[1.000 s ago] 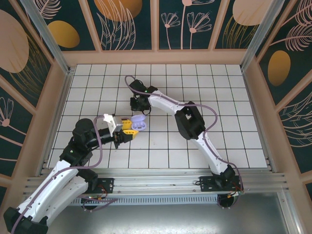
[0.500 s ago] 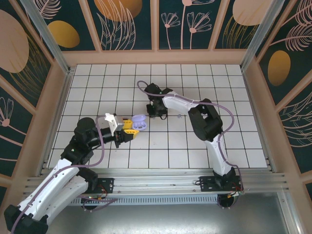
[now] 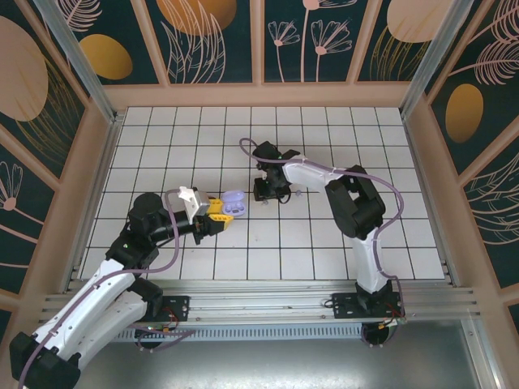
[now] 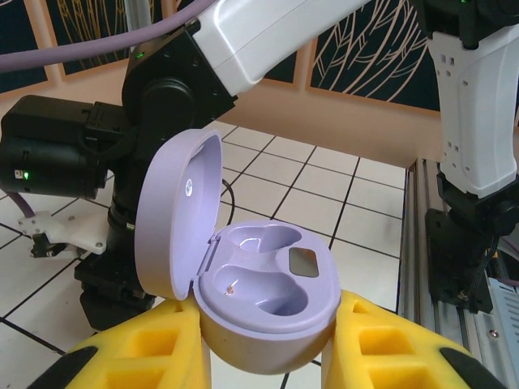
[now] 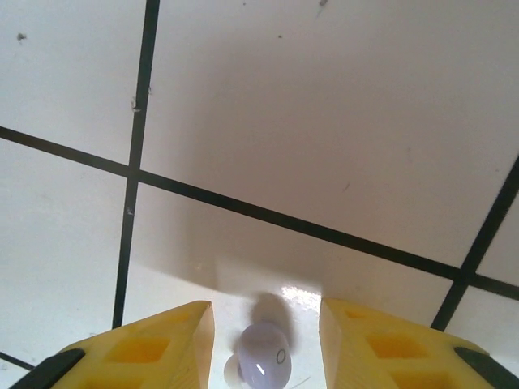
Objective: Insert the wireless bluetooth earbuds into the charging case
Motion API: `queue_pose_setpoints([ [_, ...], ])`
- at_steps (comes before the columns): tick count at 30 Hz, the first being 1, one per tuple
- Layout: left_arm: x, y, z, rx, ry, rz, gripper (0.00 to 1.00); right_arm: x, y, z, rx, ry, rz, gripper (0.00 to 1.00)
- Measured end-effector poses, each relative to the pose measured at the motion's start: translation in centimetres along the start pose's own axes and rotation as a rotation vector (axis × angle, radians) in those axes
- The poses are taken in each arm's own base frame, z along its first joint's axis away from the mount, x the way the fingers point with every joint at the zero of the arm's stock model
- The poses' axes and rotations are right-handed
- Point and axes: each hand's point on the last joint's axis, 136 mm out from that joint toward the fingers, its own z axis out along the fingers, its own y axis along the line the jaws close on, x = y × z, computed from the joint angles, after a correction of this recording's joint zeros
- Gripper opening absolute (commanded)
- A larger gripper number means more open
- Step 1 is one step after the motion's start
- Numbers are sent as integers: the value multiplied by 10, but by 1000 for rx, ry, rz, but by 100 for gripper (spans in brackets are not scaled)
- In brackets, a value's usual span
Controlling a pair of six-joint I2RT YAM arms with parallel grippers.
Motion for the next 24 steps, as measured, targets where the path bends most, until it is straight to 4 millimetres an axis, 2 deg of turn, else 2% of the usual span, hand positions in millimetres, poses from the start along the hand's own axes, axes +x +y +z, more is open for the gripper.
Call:
queue_pose_setpoints([
  [10,-1,0,0,0,-4,4,17,-6,8,-35,-53,-93,117,36],
  [17,-4,0,0,0,-13,12,17,12,-2,-24,-33,-56,170,34],
  [24,-4,0,0,0,-16,14,16,14,-2,-21,-30,-48,173,33],
])
